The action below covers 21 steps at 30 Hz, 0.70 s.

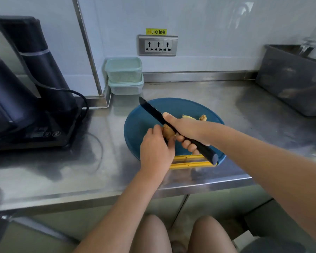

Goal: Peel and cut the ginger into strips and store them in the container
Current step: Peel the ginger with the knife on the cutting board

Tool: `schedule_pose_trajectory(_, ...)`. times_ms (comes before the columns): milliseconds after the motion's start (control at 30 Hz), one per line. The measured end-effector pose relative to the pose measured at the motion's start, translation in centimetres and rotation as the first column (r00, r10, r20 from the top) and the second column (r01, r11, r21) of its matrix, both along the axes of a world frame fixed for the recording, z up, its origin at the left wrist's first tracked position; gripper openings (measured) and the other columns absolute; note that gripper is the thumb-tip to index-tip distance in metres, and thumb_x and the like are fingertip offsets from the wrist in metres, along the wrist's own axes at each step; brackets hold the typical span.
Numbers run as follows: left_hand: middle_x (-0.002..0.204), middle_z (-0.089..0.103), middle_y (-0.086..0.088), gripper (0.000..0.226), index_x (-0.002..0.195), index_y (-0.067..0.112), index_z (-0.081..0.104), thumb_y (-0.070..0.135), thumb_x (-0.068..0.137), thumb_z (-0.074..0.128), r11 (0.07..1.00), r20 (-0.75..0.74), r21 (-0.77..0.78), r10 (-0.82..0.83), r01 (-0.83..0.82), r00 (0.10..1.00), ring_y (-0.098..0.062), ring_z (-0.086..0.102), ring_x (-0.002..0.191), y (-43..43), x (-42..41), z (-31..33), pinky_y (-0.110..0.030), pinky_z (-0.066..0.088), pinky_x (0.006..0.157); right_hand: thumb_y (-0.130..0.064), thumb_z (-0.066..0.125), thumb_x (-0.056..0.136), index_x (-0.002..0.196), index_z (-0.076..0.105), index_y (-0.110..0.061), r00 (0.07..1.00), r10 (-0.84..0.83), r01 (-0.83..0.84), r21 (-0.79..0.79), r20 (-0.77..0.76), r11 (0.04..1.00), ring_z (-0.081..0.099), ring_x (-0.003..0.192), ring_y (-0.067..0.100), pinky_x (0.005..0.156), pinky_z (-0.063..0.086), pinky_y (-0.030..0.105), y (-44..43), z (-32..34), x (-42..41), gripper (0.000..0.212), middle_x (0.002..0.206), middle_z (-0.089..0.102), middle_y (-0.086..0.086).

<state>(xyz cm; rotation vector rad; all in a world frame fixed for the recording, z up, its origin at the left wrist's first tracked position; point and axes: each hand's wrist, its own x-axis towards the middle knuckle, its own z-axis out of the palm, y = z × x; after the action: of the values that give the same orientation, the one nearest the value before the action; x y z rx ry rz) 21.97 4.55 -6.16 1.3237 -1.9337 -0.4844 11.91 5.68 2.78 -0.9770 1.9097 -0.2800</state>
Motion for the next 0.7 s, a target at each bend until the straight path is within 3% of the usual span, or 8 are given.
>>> schedule_pose_trajectory(300, 0.094, 0.056, 0.001, 0.027, 0.105, 0.015, 0.055, 0.033, 0.087, 0.064, 0.999, -0.02, 0.001, -0.035, 0.035, 0.999, -0.015, 0.055, 0.083, 0.1, 0.5, 0.1, -0.025, 0.048, 0.067, -0.083, 0.027, 0.082, 0.051, 0.033, -0.018, 0.973, -0.102, 0.087, 0.08, 0.205, 0.993, 0.028, 0.036, 0.013, 0.038, 0.029, 0.019, 6.3, -1.8, -3.1, 0.072, 0.048, 0.032, -0.001)
schedule_pose_trajectory(700, 0.091, 0.048, 0.002, 0.025, 0.105, 0.014, 0.051, 0.028, 0.088, 0.062, 0.999, 0.007, -0.031, -0.035, 0.035, 0.999, -0.013, 0.047, 0.083, 0.4, 0.0, 0.2, -0.02, 0.036, 0.066, -0.084, 0.026, 0.082, 0.05, 0.032, -0.018, 0.979, -0.117, 0.1, 0.104, 0.165, 0.99, 0.026, 0.035, 0.014, 0.038, 0.028, 0.018, 4.8, -1.5, -2.6, 0.074, 0.048, 0.031, 0.0)
